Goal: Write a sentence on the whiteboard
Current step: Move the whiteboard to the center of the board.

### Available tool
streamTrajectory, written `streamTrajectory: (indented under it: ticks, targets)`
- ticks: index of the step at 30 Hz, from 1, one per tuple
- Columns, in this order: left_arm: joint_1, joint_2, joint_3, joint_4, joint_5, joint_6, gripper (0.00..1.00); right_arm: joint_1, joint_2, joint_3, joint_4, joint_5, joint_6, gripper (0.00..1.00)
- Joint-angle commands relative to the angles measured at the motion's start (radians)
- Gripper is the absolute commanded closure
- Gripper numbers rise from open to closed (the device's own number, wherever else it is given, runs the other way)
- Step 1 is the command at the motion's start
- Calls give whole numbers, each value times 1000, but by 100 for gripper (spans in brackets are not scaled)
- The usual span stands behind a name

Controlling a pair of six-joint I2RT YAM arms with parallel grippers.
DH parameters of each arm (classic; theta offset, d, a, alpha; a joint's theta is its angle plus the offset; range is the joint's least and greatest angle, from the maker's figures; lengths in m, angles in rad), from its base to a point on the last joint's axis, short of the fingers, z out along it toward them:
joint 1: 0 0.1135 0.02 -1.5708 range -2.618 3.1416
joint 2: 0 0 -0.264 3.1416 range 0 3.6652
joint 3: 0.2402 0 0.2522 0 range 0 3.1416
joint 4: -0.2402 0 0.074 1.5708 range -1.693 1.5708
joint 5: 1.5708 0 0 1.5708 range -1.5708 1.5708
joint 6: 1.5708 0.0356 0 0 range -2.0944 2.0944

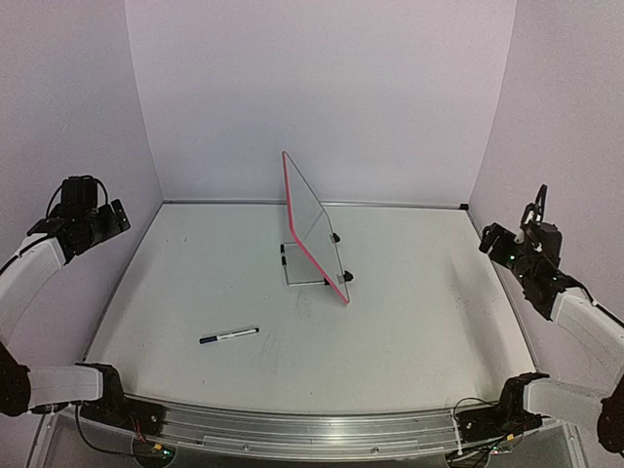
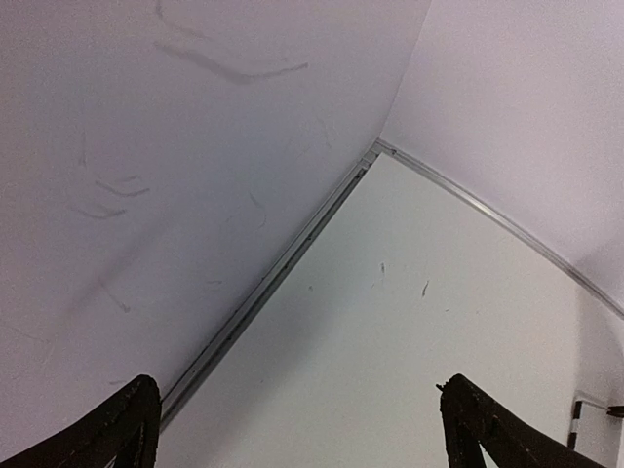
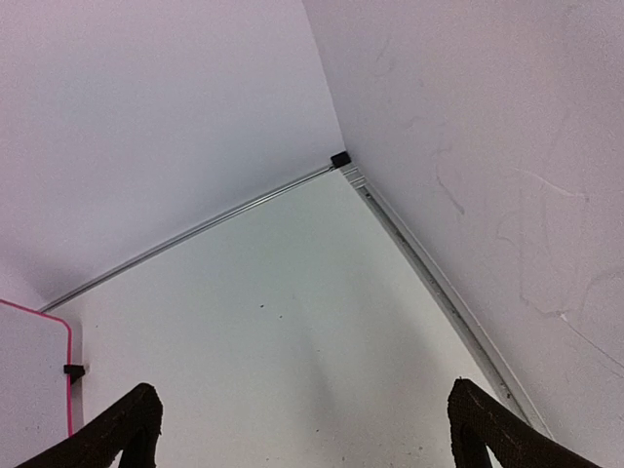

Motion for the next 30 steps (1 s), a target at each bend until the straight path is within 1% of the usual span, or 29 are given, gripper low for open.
streamTrajectory:
  ticks: [1, 2, 4, 5, 7, 9, 10, 11, 14, 16, 19, 25, 30]
  targets:
    - [-1, 26, 160, -147, 95, 33, 0, 1, 83, 115, -40, -220, -60, 2]
    - [-1, 35, 171, -166, 112, 46, 0, 1, 100, 130, -44, -236, -62, 2]
    - [-1, 63, 247, -216, 195, 123, 0, 9, 178, 181, -48, -380, -67, 2]
    - [-1, 67, 253, -218, 222, 144, 0, 12, 189, 189, -48, -393, -68, 2]
    - [-1, 70, 275, -215, 292, 206, 0, 60, 267, 235, -56, -446, -91, 4]
    - [-1, 57, 267, -180, 349, 251, 0, 128, 362, 285, -69, -531, -132, 11]
    - [-1, 49, 249, -164, 359, 264, 0, 143, 389, 300, -70, -561, -138, 14]
    - [-1, 33, 228, -136, 410, 271, 1, 171, 433, 319, -70, -600, -146, 18]
    - [-1, 0, 145, -43, 472, 278, 1, 253, 554, 378, -72, -659, -163, 24]
    - [-1, -4, 118, -25, 495, 282, 1, 292, 639, 428, -68, -705, -155, 29]
    - [-1, 3, 110, -37, 508, 293, 1, 329, 728, 486, -59, -727, -149, 33]
    - [-1, -18, 87, -38, 529, 292, 1, 342, 887, 572, 19, -773, -101, 43]
    - [-1, -40, 80, -37, 518, 298, 1, 350, 1004, 632, 62, -799, -62, 46]
